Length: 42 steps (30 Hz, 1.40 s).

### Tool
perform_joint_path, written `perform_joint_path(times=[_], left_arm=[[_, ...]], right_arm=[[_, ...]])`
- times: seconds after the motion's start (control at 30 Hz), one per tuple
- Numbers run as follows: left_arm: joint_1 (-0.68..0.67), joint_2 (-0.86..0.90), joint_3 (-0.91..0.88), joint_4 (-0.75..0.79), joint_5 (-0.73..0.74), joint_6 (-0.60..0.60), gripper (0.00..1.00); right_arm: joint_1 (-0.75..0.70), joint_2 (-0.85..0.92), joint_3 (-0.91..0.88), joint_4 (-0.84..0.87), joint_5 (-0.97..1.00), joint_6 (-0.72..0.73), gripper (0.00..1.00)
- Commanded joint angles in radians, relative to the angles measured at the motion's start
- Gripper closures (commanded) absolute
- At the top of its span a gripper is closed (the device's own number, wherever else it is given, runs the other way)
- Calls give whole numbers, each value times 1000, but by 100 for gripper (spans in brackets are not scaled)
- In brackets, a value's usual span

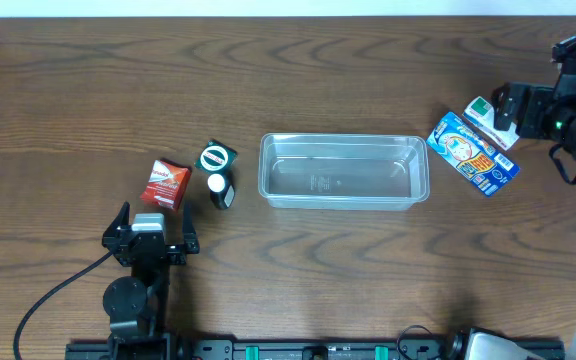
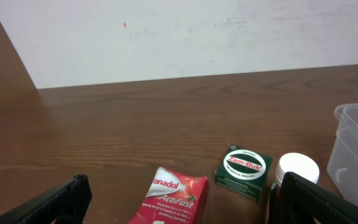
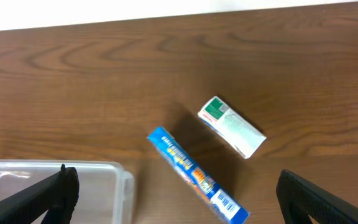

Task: Pack container
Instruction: 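Reach right gripper to blue Sudden Fever box and grasp it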

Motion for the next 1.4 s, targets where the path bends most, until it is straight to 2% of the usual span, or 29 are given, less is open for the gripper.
perform_joint_path(times=[0.0,0.23,0.33,0.8,0.97,1.0,1.17,1.23,1.37], left_arm=[[5,2,-21,-25,18,6,2],[5,2,-21,-25,18,6,2],[5,2,-21,-25,18,6,2],[5,2,-21,-25,18,6,2],[5,2,-21,-25,18,6,2],[5,2,-21,-25,18,6,2],[5,2,-21,-25,18,6,2],[5,2,-21,-25,18,6,2],[5,2,-21,-25,18,6,2]], right_arm=[[-14,57,16,2,-14,-78,1],[-14,220,16,-21,-43,-194,1],[-14,278,16,-30,-70,-239,4],[5,497,16,-107,-69,-252,14],[8,544,16,-125,-61,-252,28],[7,549,16,-125,-61,-251,34],[7,548,16,-118,-48,-251,56],[7,548,16,-117,-31,-251,71],[7,548,18,-117,-5,-241,91]])
